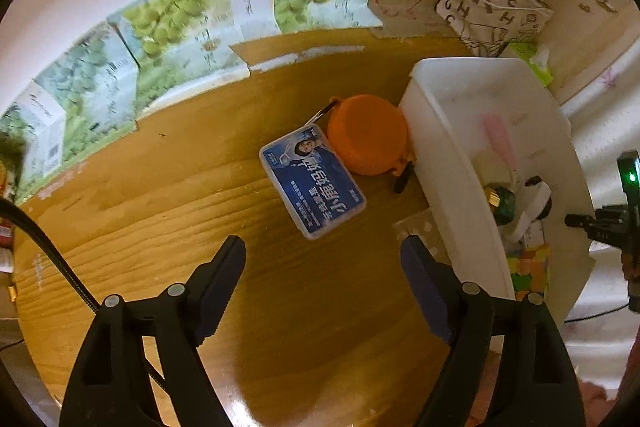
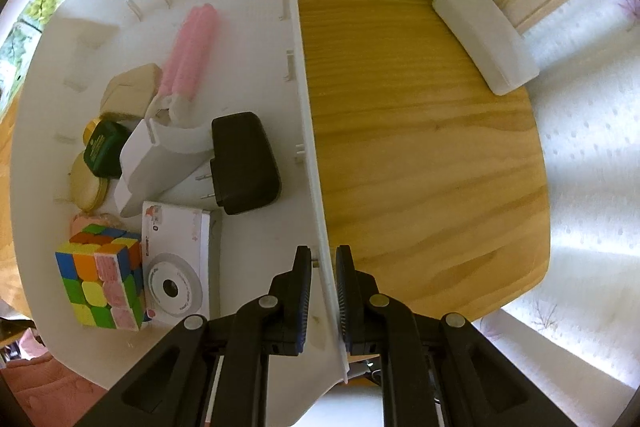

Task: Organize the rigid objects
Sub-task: 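Move the left tool to the blue dental floss box and close on it, then lift the blue floss box with the left gripper and carry it over the tray, then lower the floss box into the tray and open the left gripper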

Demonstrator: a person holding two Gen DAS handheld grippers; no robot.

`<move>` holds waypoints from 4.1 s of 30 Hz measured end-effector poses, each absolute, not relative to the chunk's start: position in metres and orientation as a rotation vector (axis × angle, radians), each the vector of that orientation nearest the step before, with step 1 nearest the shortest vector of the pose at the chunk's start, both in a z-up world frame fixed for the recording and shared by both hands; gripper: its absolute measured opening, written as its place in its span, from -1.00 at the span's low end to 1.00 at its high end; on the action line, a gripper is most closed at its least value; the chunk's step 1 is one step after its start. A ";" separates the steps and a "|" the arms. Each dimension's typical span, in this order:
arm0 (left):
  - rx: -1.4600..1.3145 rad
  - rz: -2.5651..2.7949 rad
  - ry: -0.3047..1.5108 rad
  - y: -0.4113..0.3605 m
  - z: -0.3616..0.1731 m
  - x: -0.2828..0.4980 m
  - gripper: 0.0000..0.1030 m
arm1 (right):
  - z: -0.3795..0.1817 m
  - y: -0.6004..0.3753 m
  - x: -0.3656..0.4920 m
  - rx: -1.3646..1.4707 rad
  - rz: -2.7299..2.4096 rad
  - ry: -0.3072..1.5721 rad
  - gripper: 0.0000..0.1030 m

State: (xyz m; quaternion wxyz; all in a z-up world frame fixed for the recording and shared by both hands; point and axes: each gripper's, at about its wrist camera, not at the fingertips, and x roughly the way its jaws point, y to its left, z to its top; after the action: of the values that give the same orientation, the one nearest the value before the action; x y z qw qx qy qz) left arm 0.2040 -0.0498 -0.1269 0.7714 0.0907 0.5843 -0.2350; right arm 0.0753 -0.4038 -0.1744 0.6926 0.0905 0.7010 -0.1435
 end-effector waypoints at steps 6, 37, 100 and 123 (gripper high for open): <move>0.146 -0.496 1.350 -0.058 -0.150 0.231 0.65 | -0.176 -0.406 0.076 0.221 -0.355 1.575 -0.73; 0.033 -0.405 1.517 -0.076 -0.211 0.273 0.55 | -0.175 -0.406 0.079 0.263 -0.452 1.593 -0.66; 0.011 -0.267 1.297 -0.099 -0.081 0.116 0.34 | -0.174 -0.404 0.077 0.081 -0.065 1.546 -0.66; 0.043 -0.454 1.251 -0.219 -0.067 0.083 0.34 | -0.181 -0.403 0.079 -0.032 0.133 1.545 -0.79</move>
State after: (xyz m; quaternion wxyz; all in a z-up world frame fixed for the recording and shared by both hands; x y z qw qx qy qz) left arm 0.0827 -0.2187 -0.0666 0.7864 0.0197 0.5803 -0.2106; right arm 0.0794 -0.4033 -0.1806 0.7142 -0.0143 0.6972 0.0601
